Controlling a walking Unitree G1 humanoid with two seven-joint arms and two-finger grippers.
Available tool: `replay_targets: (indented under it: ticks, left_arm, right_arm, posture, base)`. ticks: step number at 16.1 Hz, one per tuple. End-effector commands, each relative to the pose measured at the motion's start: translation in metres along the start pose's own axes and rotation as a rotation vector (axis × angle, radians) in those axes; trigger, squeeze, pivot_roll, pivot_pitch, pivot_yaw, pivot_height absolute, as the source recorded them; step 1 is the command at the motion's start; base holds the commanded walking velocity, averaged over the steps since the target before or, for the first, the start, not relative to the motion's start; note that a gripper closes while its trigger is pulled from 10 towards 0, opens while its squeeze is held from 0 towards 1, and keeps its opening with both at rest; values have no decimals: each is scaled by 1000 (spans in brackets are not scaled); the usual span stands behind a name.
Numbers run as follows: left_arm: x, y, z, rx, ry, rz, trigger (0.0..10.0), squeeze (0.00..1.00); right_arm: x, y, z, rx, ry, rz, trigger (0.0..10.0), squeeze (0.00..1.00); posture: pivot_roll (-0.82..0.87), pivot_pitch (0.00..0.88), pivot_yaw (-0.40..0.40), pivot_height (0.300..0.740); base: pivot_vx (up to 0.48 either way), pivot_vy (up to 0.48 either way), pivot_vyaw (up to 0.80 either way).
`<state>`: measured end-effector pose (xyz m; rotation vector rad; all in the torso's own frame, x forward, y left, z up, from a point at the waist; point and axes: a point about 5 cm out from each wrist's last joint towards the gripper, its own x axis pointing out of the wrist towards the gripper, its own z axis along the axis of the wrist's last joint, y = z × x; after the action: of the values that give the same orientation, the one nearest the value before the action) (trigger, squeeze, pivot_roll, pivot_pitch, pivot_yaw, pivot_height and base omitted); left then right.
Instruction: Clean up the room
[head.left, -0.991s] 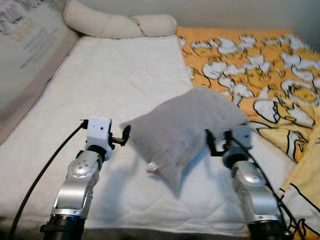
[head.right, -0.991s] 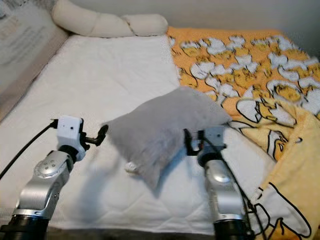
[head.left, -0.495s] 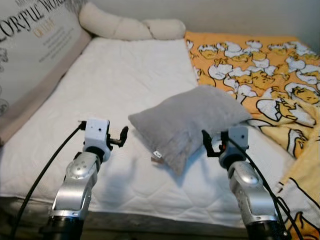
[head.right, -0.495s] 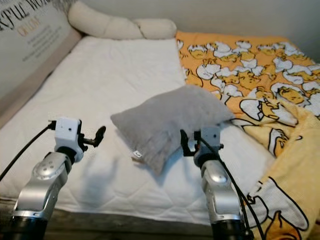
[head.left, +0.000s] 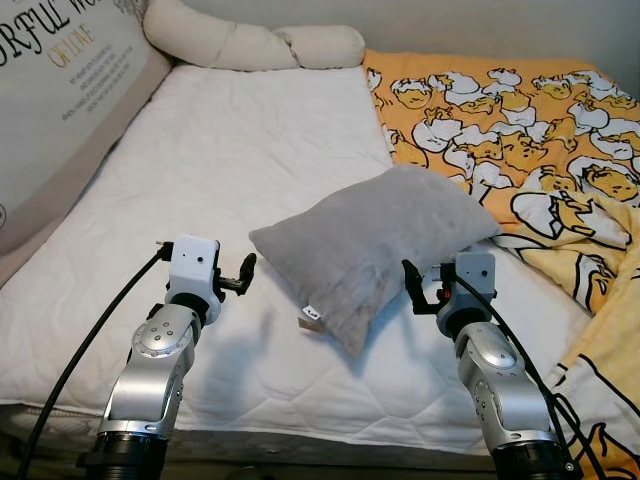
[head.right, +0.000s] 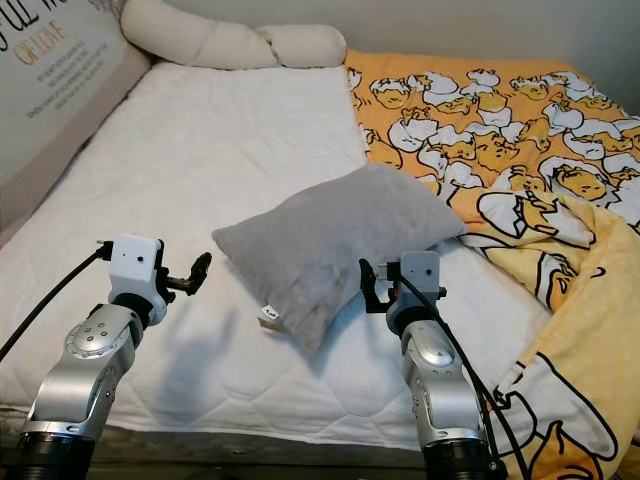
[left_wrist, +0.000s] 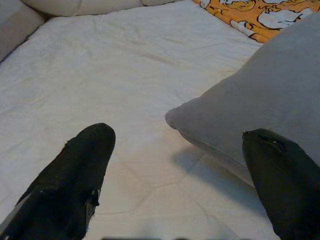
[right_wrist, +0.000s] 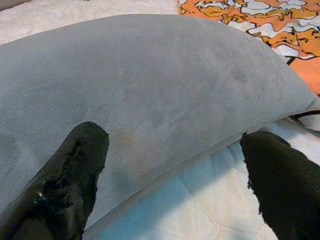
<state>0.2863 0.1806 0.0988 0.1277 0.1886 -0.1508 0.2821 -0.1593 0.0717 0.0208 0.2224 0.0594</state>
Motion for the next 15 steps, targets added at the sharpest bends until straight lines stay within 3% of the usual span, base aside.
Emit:
replay_targets:
  ticks: [1, 3, 4, 6, 7, 8, 9, 10, 11, 14, 15]
  left_arm:
    - [3, 0, 3, 13, 0, -4, 10000, 0]
    - [3, 4, 6, 34, -8, -16, 10000, 0]
    - [2, 7, 8, 42, -14, -13, 10000, 0]
    - [1, 12, 13, 51, -29, -23, 10000, 0]
    - [6, 15, 17, 76, -35, -53, 10000, 0]
    - [17, 23, 26, 106, -51, -53, 10000, 0]
    - [19, 25, 29, 110, -54, -51, 10000, 0]
    - [40, 24, 37, 123, -53, -79, 10000, 0]
    - [45, 23, 39, 125, -48, -89, 10000, 0]
    - [69, 10, 36, 121, 5, -112, 10000, 0]
    - [81, 1, 32, 108, 39, -103, 10000, 0]
  right_arm:
    - [1, -3, 2, 1, -3, -9, 10000, 1000]
    - [2, -5, 4, 9, -4, -25, 10000, 1000]
    - [2, -6, 5, 12, -7, -35, 10000, 945]
    - [1, -8, 4, 18, 3, -40, 10000, 529]
    - [0, -11, 0, 13, 18, -43, 10000, 12]
    - [2, -13, 1, -4, 22, -52, 10000, 0]
    - [2, -14, 1, -7, 20, -54, 10000, 0]
    - [6, -20, 4, -36, 26, -84, 10000, 0]
    - [7, -21, 4, -39, 29, -90, 10000, 0]
    - [10, -24, 4, -76, 64, -102, 10000, 0]
    - [12, -31, -2, -116, 125, -139, 10000, 0]
  posture:
    - [-33, 0, 5, 740]
    - [-26, 0, 0, 740]
    - [-24, 0, -3, 740]
    - [-13, 0, -15, 740]
    - [-10, 0, -18, 740]
    - [-19, 0, -16, 740]
    - [-19, 0, -16, 740]
    - [-42, 0, -5, 740]
    - [-42, 0, -5, 740]
    - [-92, 0, 16, 740]
    - [-119, 0, 26, 740]
  base:
    - [0, 0, 0]
    - [0, 0, 0]
    - [0, 0, 0]
    - [0, 0, 0]
    - [0, 0, 0]
    - [0, 0, 0]
    - [0, 0, 0]
    - [0, 0, 0]
    - [0, 0, 0]
    - [0, 0, 0]
    - [0, 0, 0]
